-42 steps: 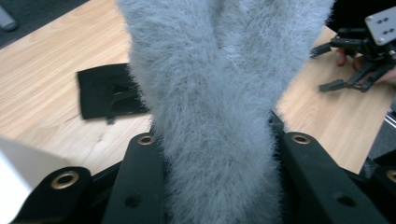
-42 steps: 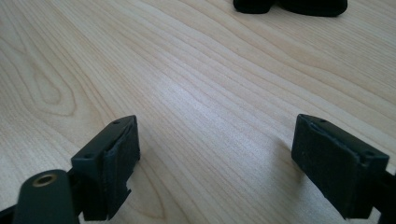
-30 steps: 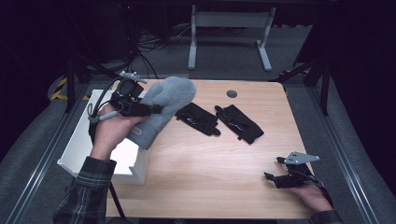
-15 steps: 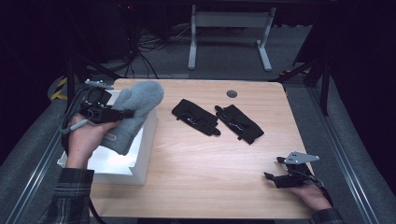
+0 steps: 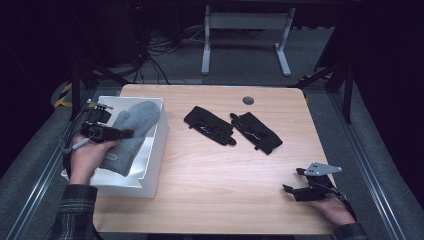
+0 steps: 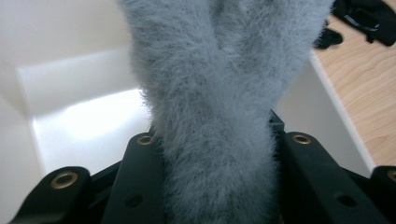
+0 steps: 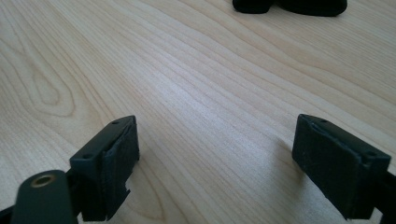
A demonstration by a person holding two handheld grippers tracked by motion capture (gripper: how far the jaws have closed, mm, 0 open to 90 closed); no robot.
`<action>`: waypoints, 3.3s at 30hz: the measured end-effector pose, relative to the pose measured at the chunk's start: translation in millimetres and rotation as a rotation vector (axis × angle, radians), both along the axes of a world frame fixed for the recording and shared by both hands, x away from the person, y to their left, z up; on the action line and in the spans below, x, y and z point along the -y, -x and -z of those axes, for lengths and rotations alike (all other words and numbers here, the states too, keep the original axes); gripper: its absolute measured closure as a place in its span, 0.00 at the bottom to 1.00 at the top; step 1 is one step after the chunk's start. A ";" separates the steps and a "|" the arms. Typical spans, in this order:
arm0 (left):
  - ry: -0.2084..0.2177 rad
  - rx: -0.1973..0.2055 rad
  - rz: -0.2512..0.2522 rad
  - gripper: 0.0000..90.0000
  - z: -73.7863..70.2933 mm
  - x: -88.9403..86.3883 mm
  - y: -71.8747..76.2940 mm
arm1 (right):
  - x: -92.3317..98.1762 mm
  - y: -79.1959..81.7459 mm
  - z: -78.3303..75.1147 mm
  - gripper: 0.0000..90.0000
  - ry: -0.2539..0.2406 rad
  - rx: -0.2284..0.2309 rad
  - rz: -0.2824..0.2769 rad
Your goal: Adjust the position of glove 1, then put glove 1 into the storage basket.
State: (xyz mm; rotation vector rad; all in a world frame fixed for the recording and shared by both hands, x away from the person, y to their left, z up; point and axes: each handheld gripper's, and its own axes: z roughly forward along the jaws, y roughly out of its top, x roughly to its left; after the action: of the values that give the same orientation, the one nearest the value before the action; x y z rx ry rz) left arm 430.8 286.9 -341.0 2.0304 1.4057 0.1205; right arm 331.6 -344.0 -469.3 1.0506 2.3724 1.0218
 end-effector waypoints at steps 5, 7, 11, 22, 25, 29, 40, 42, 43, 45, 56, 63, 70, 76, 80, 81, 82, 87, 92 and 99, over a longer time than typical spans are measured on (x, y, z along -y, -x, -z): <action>-0.006 -0.045 -0.029 0.72 25.4 -4.5 -6.0 | 0.0 -0.1 0.0 0.17 0.000 0.000 -0.001; -0.009 -0.065 -0.032 0.71 35.1 -5.9 -8.3 | -0.1 0.0 0.0 0.17 -0.001 -0.001 -0.003; -0.013 -0.102 -0.056 0.70 54.2 -7.7 -13.9 | -0.2 -0.2 0.0 0.17 -0.001 -0.001 -0.006; -0.065 -0.101 -0.088 0.45 74.7 -12.0 -21.3 | -0.3 -0.2 0.0 0.17 -0.001 -0.001 -0.009; -0.089 -0.061 -0.107 0.38 67.7 -12.3 -19.6 | -0.4 -0.2 0.0 0.17 0.000 -0.001 -0.011; -0.087 -0.006 -0.126 0.31 58.5 -11.9 -15.7 | -0.3 -0.2 0.0 0.17 0.000 0.000 -0.013; -0.081 0.099 -0.071 0.24 18.0 1.8 -5.5 | -0.4 -0.2 0.1 0.17 0.000 0.000 -0.013; -0.070 0.113 -0.059 0.24 13.0 5.1 -4.1 | -0.4 -0.2 0.1 0.17 0.000 0.000 -0.013; -0.062 0.126 -0.045 0.24 8.7 7.7 -2.9 | -0.4 -0.2 0.1 0.17 0.000 0.000 -0.013; -0.038 0.159 -0.011 0.24 -3.6 18.0 1.3 | -0.4 -0.2 0.1 0.17 0.000 0.000 -0.013; 0.016 0.232 0.115 0.22 -27.7 65.5 9.3 | -0.3 -0.1 0.0 0.17 0.002 0.000 -0.013; 0.045 0.259 0.196 0.22 -32.8 102.6 15.7 | -0.4 -0.1 -0.1 0.16 0.002 0.000 -0.013; 0.053 0.268 0.279 0.21 -32.1 137.5 20.0 | -0.9 -0.6 0.0 0.16 0.004 -0.002 -0.016; 0.061 0.261 0.327 0.21 -18.6 162.0 21.7 | -1.3 -0.7 0.0 0.15 0.004 -0.002 -0.015; 0.052 0.249 0.343 0.21 -7.7 175.0 21.0 | -1.4 -0.5 0.0 0.15 0.003 -0.002 -0.013; 0.052 0.246 0.350 0.21 -4.9 178.2 20.9 | -1.4 -0.5 0.0 0.15 0.003 -0.002 -0.013; 0.055 0.247 0.354 0.21 -2.2 180.8 20.8 | -1.3 -0.5 0.0 0.15 0.005 -0.002 -0.012; 0.047 0.240 0.371 0.20 10.1 192.4 23.0 | -1.3 -0.5 0.0 0.15 0.003 -0.003 -0.013; 0.015 0.230 0.398 0.19 30.8 207.0 28.7 | -1.4 -1.1 0.0 0.16 0.004 0.000 -0.013; -0.030 0.201 0.443 0.18 69.9 219.5 38.3 | -4.1 -3.3 -5.6 0.27 0.030 -0.015 -0.004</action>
State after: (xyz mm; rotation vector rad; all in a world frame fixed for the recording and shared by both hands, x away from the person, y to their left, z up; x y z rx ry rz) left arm 392.5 67.4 -410.9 2.2333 0.8147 0.1480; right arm 334.9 -339.9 -463.7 1.0466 2.3948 0.9804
